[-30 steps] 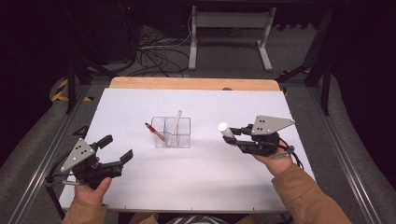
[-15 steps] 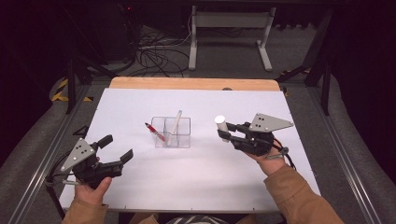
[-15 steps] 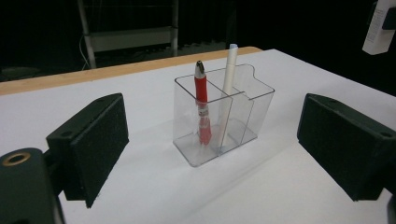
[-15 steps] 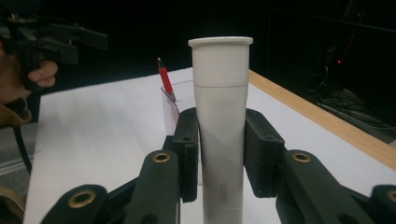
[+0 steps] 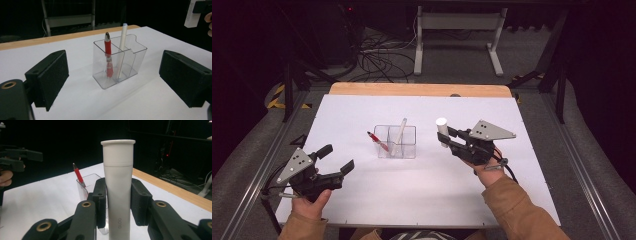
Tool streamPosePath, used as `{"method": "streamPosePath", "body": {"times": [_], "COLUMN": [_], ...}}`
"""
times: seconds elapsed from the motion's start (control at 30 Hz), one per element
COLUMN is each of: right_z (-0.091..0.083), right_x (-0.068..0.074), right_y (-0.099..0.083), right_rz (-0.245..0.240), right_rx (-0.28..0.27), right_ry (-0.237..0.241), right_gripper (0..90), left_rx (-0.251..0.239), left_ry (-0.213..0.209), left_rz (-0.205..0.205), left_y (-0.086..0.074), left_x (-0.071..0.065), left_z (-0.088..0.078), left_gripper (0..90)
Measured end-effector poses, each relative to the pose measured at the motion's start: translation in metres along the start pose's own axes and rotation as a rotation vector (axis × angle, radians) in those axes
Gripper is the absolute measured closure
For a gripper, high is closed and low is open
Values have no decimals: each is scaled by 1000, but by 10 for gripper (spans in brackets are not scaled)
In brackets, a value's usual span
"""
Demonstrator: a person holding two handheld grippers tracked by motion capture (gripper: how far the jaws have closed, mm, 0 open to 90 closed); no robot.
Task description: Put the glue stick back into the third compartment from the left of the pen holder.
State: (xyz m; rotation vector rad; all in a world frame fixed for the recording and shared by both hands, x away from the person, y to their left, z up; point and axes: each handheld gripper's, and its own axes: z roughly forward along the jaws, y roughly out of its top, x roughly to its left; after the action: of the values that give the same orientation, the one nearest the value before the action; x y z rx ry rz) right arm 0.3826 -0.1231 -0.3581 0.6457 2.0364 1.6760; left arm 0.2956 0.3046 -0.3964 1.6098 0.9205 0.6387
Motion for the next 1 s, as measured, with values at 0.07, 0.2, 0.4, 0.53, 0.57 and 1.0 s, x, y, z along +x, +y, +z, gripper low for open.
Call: {"method": "streamPosePath", "body": {"times": [0.07,0.2,0.4,0.53,0.57,1.0], "right_z": [3,9,16,21,23,51], "right_x": [2,5,7,8,9,13], "right_y": [0,-1,-1,-2,-3,-8], "right_rz": [13,16,10,2,1,-13], "right_rx": [-5,-12,-31,-38,-39,-72], "right_ry": [-12,-30,-44,-45,-45,-1], "right_gripper": [693,692,692,692,692,692], "left_rx": [-2,0,2,5,2,4], "left_ry": [-1,-1,-7,-7,-7,-6], "left_rz": [-5,-2,-4,-8,-9,-9], "left_y": [0,0,0,0,0,-1], "left_x": [0,0,1,1,1,2], "left_z": [0,1,1,1,2,2], "left_gripper": [97,97,97,97,97,96]}}
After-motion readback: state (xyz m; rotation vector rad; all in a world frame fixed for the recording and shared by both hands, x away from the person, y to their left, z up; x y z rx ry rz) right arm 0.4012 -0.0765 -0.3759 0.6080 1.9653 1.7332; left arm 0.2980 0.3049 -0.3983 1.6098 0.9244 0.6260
